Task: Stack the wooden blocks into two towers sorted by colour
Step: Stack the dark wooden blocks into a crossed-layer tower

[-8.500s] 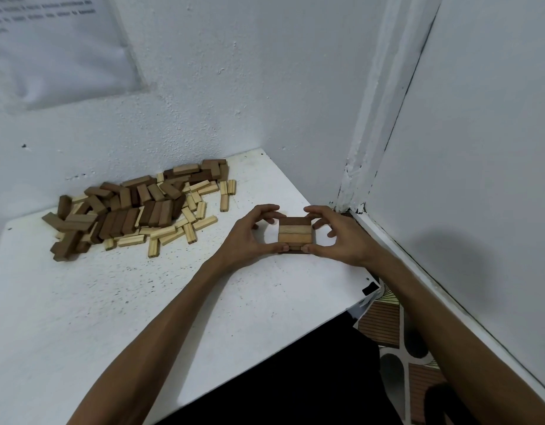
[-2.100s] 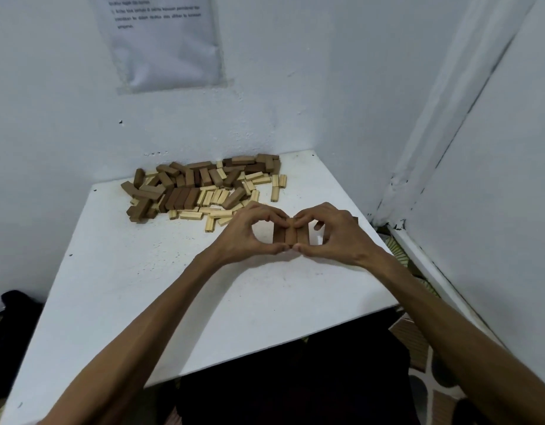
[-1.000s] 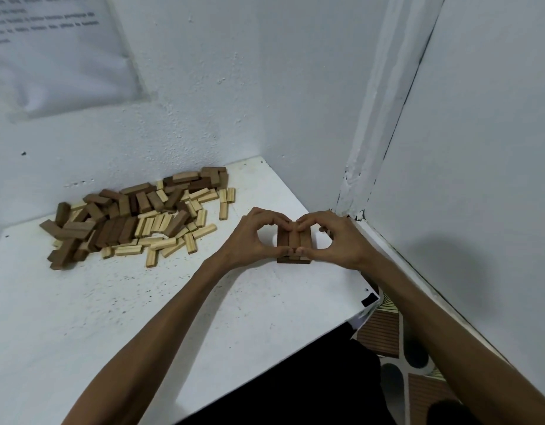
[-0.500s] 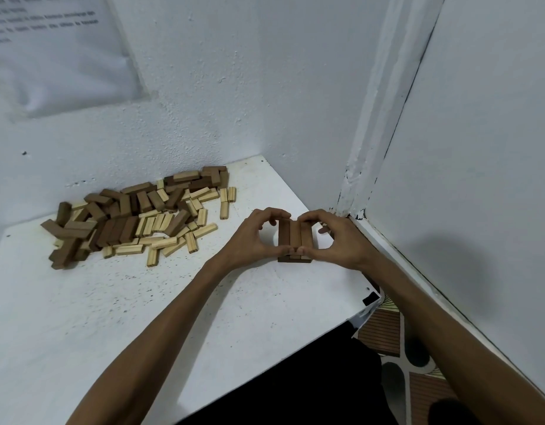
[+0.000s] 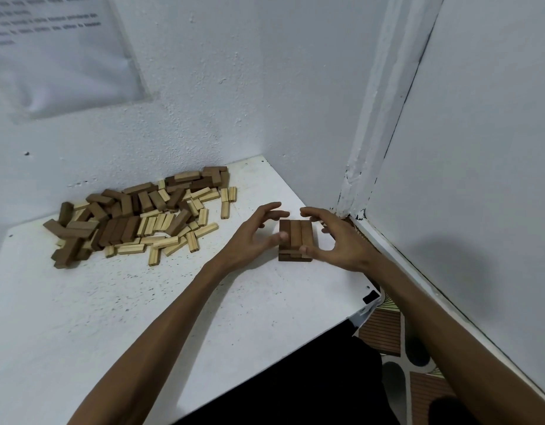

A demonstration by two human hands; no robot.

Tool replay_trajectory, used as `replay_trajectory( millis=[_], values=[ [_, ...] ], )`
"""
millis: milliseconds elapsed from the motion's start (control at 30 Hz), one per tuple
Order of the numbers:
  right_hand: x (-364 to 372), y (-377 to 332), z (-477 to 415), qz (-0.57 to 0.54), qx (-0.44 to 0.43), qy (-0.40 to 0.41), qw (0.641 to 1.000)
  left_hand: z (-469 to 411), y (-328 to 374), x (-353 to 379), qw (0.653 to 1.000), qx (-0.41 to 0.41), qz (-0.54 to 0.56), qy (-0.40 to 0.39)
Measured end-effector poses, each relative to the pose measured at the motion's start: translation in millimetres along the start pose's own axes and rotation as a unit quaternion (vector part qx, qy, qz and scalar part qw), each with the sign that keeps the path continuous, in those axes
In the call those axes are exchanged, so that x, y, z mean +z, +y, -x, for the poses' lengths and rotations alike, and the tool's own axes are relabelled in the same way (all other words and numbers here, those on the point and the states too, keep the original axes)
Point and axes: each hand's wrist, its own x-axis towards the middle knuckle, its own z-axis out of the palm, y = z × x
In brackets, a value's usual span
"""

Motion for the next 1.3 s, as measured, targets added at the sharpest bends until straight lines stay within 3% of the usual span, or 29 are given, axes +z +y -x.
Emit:
replay_trajectory(
  millis=[267,533,667,900,1300],
  values=[
    [-2.3,-16.2,-3.4,0.021,0.013,0.069,0.997,9.4,2.4,-21.6,0.999,-0.009,-0.020,0.025],
    [17.6,-68.2,-28.9,0.089,-0.059,0.080,0.991,41.4,-6.1,-62.2,0.991,-0.009,-0.125,0.045],
    [35.2,-85.8,-45.4,0.109,-0.084,0.053,0.989,55.2,-4.9,-81.8,0.982,0.004,-0.172,0.082],
    [74.1,-104.7,-67.5,0.147,-0.103,-0.023,0.984,81.3,-14.8,-117.6,0.980,-0.036,-0.168,0.098],
    [124.9,-111.9,-120.8,0.146,-0.095,-0.068,0.982,84.1,-37.1,-152.5,0.947,-0.123,-0.266,0.129]
  ],
)
